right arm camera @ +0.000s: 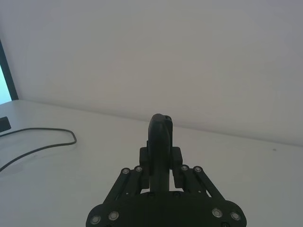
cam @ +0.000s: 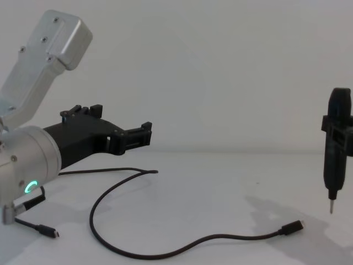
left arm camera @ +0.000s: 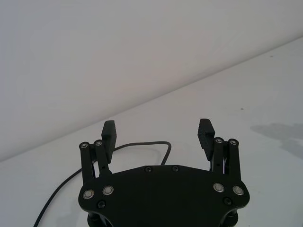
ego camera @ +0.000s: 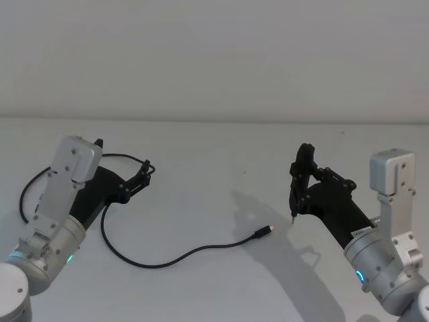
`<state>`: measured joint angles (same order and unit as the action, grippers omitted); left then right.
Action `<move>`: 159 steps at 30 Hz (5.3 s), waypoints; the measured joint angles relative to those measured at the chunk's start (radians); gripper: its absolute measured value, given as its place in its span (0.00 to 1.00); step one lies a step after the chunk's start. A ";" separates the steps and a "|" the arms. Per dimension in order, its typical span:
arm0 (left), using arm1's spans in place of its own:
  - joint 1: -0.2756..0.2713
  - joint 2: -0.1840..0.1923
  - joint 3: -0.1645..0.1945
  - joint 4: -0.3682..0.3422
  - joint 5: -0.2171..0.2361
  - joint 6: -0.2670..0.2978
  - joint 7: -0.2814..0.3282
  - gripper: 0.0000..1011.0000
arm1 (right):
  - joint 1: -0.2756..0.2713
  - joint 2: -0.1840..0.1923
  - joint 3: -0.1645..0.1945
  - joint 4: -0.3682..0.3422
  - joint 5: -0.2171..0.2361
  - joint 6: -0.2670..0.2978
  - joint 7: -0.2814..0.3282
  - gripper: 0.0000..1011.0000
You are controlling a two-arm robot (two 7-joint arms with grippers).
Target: Pick up the data cable with the one hand.
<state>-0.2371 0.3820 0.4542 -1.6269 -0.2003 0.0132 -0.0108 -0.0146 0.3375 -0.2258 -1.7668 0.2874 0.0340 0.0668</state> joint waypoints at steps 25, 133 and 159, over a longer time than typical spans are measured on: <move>0.000 0.000 0.000 0.001 0.000 0.001 0.000 0.99 | 0.000 0.000 0.000 0.000 0.000 0.000 0.000 0.27; -0.389 0.064 0.310 0.282 -0.110 0.248 -0.724 0.99 | 0.000 0.000 0.000 0.000 0.000 0.000 0.000 0.27; -0.412 0.027 0.327 0.334 -0.091 0.271 -0.720 0.96 | 0.000 0.000 0.000 0.000 0.000 0.000 0.000 0.27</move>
<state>-0.6486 0.4086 0.7814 -1.2930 -0.2918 0.2840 -0.7307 -0.0146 0.3374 -0.2259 -1.7668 0.2873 0.0340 0.0668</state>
